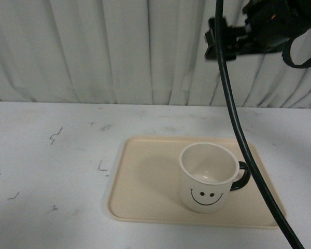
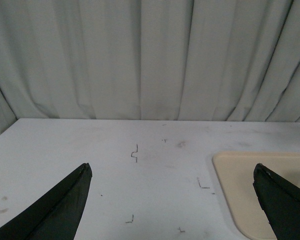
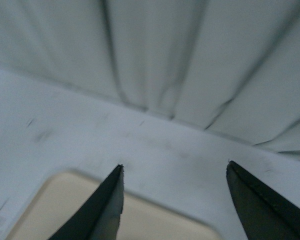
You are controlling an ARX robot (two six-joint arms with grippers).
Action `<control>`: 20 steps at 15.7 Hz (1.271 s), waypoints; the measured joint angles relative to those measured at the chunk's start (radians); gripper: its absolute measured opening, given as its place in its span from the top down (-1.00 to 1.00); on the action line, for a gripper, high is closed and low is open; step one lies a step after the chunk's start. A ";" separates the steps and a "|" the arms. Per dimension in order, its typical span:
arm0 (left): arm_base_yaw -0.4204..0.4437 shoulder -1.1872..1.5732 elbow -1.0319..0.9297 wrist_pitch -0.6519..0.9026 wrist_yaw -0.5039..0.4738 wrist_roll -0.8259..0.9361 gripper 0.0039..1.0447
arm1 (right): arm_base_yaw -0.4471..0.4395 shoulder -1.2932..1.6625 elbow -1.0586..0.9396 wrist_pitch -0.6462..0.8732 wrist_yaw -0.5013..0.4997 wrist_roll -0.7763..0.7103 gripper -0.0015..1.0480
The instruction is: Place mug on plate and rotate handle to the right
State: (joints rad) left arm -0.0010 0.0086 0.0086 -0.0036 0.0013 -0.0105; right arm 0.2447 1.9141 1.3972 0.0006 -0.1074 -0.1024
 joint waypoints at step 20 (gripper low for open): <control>0.001 0.000 0.000 0.000 -0.002 0.000 -0.88 | -0.245 -0.997 -1.355 0.851 0.108 0.092 0.96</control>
State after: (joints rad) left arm -0.0002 0.0086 0.0086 -0.0040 -0.0002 -0.0105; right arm -0.0002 0.9173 0.0425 0.8520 0.0006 -0.0109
